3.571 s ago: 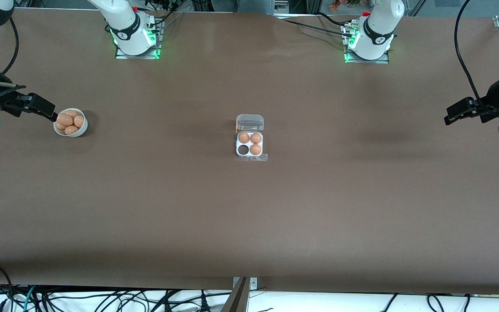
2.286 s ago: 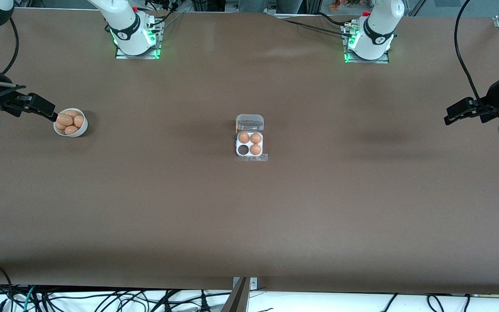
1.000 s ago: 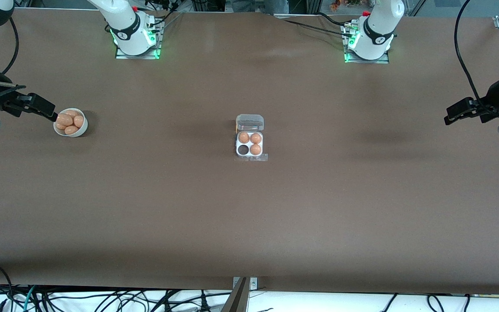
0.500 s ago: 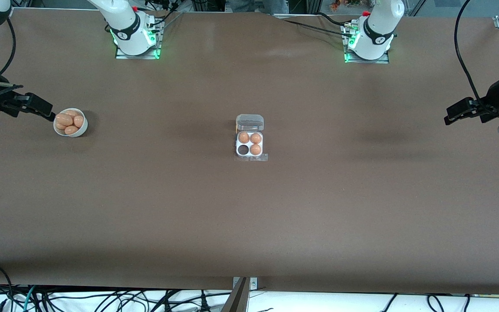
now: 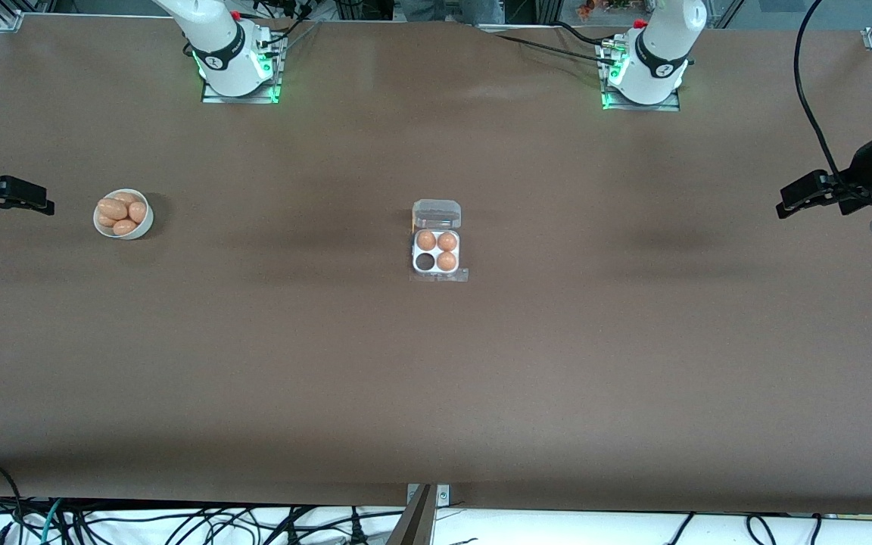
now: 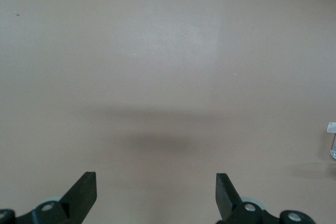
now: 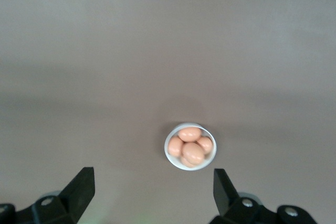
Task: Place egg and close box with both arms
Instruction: 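Lower the right gripper over the egg bowl and grasp one egg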
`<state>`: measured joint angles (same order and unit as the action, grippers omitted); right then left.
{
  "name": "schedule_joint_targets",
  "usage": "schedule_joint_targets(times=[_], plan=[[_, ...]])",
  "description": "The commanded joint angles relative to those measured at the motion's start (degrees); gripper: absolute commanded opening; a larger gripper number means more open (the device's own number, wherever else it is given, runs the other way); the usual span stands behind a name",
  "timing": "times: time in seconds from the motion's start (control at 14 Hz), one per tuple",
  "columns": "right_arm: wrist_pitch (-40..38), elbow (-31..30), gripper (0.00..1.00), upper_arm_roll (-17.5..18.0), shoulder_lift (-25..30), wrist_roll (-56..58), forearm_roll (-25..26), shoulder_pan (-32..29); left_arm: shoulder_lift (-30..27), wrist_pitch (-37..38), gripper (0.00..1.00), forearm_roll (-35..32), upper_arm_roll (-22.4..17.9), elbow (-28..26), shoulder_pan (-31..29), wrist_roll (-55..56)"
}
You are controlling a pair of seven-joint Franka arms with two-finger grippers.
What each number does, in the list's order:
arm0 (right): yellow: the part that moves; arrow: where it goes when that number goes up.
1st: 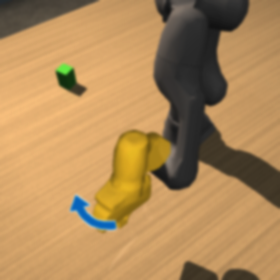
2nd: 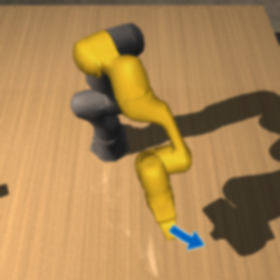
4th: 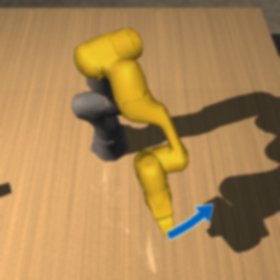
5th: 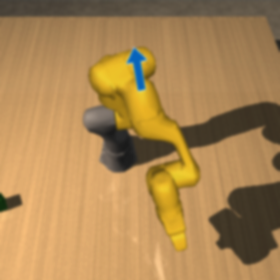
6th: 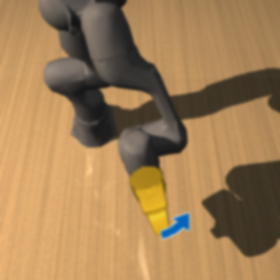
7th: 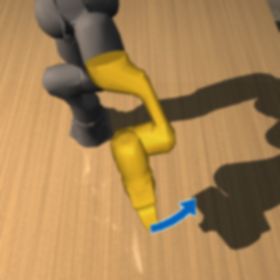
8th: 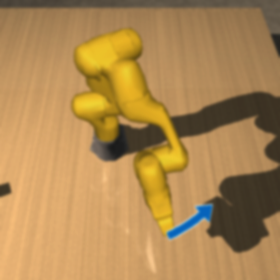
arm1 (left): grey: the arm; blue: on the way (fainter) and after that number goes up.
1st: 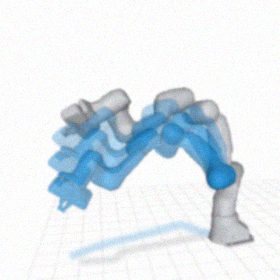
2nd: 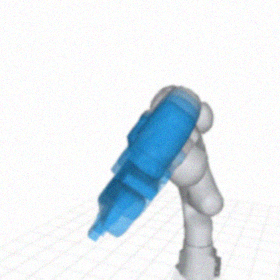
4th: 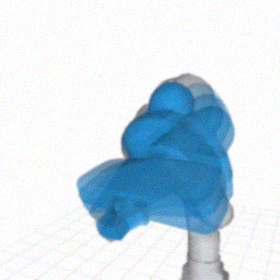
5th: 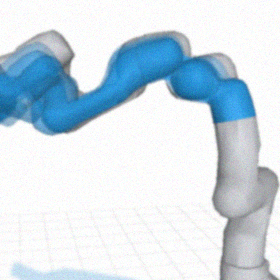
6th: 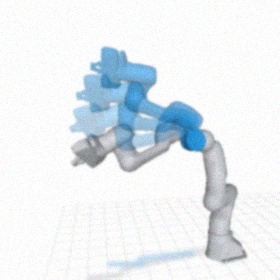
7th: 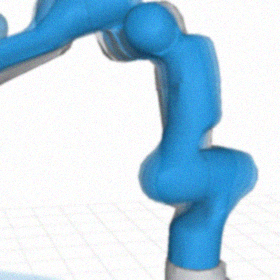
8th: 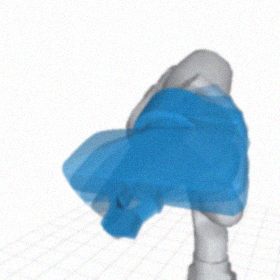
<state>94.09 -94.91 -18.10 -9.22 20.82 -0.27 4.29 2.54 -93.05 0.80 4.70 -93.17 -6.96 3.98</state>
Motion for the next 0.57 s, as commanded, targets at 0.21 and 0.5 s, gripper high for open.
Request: schedule_joint_targets(times=[0.21, 0.5], plan=[[15.31, -16.86, 1.0, -6.75, 1.75, 11.59, -5.6, -0.16, 0.54, 1.46, 1.0, 0.7, 0.31, 1.68, -0.51, -1.34], [26.3, -27.76, 1.0, -10.28, 1.75, 21.96, -12.36, -0.16, 0.54, 1.46, 1.0, 0.7, 0.31, 1.68, -0.51, -1.34]])
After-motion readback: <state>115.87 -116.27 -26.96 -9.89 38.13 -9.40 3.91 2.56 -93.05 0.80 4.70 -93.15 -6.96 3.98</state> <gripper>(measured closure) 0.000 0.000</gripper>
